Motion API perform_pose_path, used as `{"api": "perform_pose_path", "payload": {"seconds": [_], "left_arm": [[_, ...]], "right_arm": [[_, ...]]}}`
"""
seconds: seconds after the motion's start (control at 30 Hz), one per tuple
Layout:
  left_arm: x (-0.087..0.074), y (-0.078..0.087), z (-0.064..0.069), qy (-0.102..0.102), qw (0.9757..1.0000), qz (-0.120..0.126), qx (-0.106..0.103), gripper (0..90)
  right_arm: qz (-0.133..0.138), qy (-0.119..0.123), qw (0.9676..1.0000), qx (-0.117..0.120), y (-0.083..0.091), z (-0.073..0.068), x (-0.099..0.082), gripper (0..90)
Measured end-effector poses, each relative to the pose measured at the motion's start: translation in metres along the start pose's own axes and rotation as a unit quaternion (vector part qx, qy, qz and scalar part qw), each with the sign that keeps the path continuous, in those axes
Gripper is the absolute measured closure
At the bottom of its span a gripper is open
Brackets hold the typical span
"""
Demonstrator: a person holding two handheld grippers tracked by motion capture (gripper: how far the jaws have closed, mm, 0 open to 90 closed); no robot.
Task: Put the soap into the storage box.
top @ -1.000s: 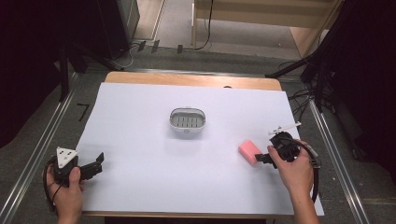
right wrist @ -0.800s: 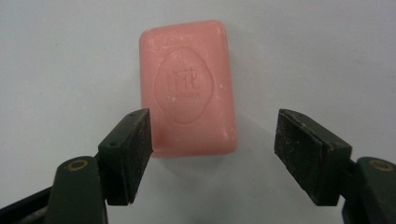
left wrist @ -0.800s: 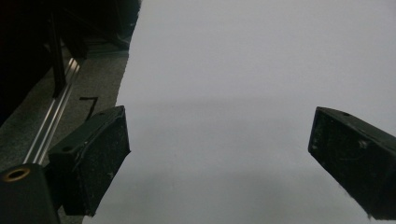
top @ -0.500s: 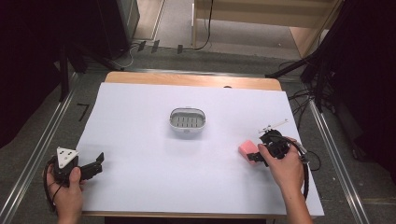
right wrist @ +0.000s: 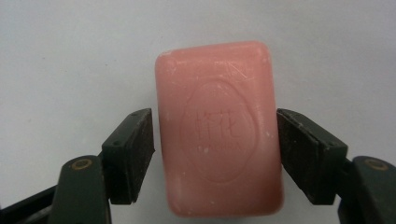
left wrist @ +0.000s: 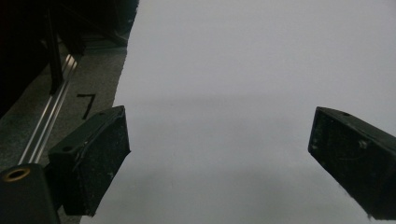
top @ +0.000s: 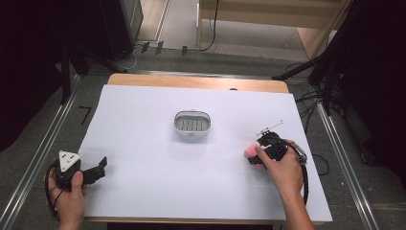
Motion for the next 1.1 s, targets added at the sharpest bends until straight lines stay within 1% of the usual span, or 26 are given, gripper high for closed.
{"api": "perform_pose_path", "payload": {"seconds": [0.1,0.2,0.23,0.27,0.3,0.4,0.57,0.6,0.67,0.7,0.73,0.77,0.83,0.87,0.9,0.93,1.0,1.1], "left_arm": [[0.000,0.000,0.000,-0.001,1.0000,0.001,-0.001,5.8],[0.000,0.000,0.000,-0.001,1.0000,0.001,-0.001,5.8],[0.000,0.000,0.000,-0.001,1.0000,0.001,-0.001,5.8],[0.000,0.000,0.000,-0.001,1.0000,0.001,-0.001,5.8],[0.000,0.000,0.000,-0.001,1.0000,0.000,-0.001,5.8],[0.000,0.000,0.000,-0.001,1.0000,0.000,0.000,5.8],[0.000,0.000,0.001,-0.001,1.0000,0.001,-0.001,5.8],[0.000,0.000,0.000,-0.001,1.0000,0.001,-0.001,5.8],[0.000,0.000,0.000,-0.001,1.0000,-0.002,0.000,5.8],[0.000,0.000,0.000,-0.001,1.0000,-0.001,0.000,5.8],[0.000,0.000,0.000,-0.002,1.0000,-0.001,0.000,5.8],[0.000,0.000,0.000,-0.002,1.0000,-0.001,0.000,5.8],[0.000,0.000,0.001,-0.001,1.0000,0.001,-0.001,5.8],[0.000,0.000,0.000,-0.001,1.0000,0.001,-0.001,5.8],[0.000,0.000,0.000,-0.001,1.0000,0.001,-0.001,5.8],[0.000,0.000,0.000,-0.001,1.0000,0.000,-0.001,5.8],[0.000,0.000,0.000,0.000,1.0000,-0.001,-0.002,5.8],[0.000,0.000,0.000,0.001,1.0000,-0.001,-0.003,5.8]], "right_arm": [[-0.009,-0.003,0.9999,-0.009,-0.003,0.000,0.000,34.1],[-0.009,0.001,0.9999,-0.014,-0.005,0.001,0.000,35.5],[-0.009,-0.004,0.9999,-0.014,-0.005,0.001,0.001,36.5],[-0.009,-0.004,0.9999,-0.014,-0.005,0.001,0.001,36.5],[-0.013,0.001,0.9997,-0.018,-0.005,0.001,0.001,36.8],[-0.012,0.005,0.9997,-0.022,-0.005,0.001,0.000,37.5],[-0.015,0.009,0.9996,-0.020,-0.005,0.001,0.001,38.4],[-0.019,0.011,0.9996,-0.020,-0.005,0.000,0.001,38.6],[-0.024,0.022,0.9993,-0.020,-0.003,0.000,0.001,38.6],[-0.016,0.030,0.9992,-0.022,0.000,0.000,0.004,38.7],[-0.016,0.030,0.9992,-0.022,0.000,0.000,0.004,38.7],[-0.008,0.030,0.9993,-0.020,0.002,-0.001,0.007,38.7],[0.005,0.047,0.9989,-0.007,0.007,-0.005,0.012,38.7],[0.005,0.053,0.9986,-0.007,0.007,-0.006,0.013,38.7],[0.005,0.053,0.9986,-0.007,0.007,-0.006,0.013,38.7],[0.001,0.063,0.9980,-0.008,0.007,-0.008,0.014,38.7],[-0.001,0.072,0.9974,-0.004,0.007,-0.011,0.016,38.7],[0.005,0.086,0.9963,0.004,0.007,-0.014,0.019,38.7]]}}
Point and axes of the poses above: each handheld gripper's, and its own axes: y roughly backward along the jaws, x roughly out of its top, z roughly to its right, the point moved 10 cm from there along -y, roughly forward along the jaws, and after that the axes turned 2 degrees about -x, right-handed, at the moved point
